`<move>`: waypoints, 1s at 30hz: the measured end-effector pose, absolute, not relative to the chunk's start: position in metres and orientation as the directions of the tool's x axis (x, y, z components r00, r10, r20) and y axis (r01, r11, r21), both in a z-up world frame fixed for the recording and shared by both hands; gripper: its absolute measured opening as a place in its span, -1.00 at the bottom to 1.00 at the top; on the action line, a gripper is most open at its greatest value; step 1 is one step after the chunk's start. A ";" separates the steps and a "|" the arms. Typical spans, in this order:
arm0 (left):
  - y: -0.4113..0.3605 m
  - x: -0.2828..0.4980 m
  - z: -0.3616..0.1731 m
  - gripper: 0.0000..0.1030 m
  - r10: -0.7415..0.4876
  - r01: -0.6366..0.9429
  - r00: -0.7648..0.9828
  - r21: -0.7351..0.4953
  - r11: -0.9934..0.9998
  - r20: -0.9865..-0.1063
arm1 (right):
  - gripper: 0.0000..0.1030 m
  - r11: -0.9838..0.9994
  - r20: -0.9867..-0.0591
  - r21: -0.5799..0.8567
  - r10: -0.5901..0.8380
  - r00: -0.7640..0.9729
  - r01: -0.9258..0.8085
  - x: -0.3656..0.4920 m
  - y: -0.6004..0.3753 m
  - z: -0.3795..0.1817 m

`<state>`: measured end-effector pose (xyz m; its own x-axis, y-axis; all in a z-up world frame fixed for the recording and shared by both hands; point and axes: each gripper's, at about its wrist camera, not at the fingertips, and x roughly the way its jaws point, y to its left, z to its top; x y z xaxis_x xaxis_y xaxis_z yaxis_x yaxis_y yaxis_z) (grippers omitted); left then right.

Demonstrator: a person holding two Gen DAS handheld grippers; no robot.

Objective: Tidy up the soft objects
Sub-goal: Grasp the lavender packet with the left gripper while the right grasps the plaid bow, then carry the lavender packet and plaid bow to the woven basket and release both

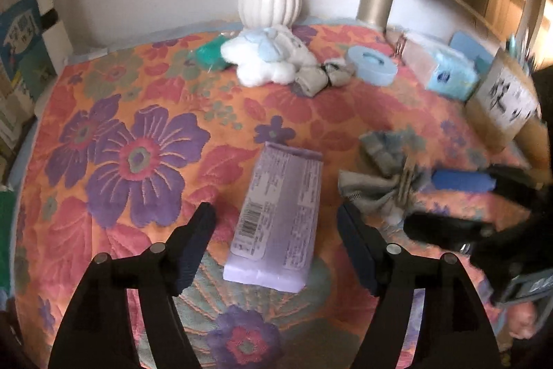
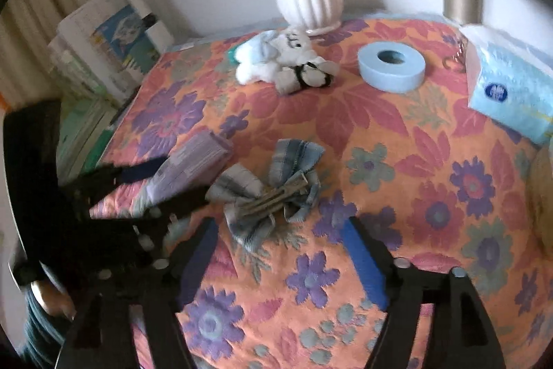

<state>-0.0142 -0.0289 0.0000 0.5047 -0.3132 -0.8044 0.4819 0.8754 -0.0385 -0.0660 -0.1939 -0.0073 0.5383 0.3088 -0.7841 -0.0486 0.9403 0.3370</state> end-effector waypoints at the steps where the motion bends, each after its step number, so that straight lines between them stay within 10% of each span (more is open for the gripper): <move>1: -0.031 -0.016 0.000 0.37 -0.304 0.486 0.513 -0.021 0.874 -0.802 | 0.55 0.938 -0.784 0.347 0.304 0.542 -0.025 -0.062 -0.193 -0.007; 7: -0.027 -0.020 0.001 -0.28 -0.298 0.470 0.540 -0.011 0.882 -0.787 | 0.32 0.971 -0.792 0.237 0.178 0.584 0.025 -0.045 -0.169 -0.008; 9: -0.028 -0.021 0.001 -0.29 -0.297 0.471 0.543 -0.008 0.882 -0.786 | -0.21 0.973 -0.787 0.228 0.170 0.593 0.023 -0.043 -0.167 -0.007; 12: -0.026 -0.022 0.002 -0.29 -0.313 0.471 0.539 -0.028 0.881 -0.782 | -0.34 0.985 -0.789 0.175 0.138 0.599 0.004 -0.046 -0.166 -0.008; 30: -0.045 -0.060 0.022 -0.29 -0.495 0.556 0.488 -0.182 0.811 -0.719 | -0.58 0.973 -0.730 0.230 0.163 0.663 0.014 -0.130 -0.222 0.022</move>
<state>-0.0598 -0.0447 0.0220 0.4879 -0.4952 -0.7188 0.5559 0.8112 -0.1816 -0.1300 -0.2223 0.0219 0.6635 0.1627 -0.7303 0.0144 0.9731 0.2299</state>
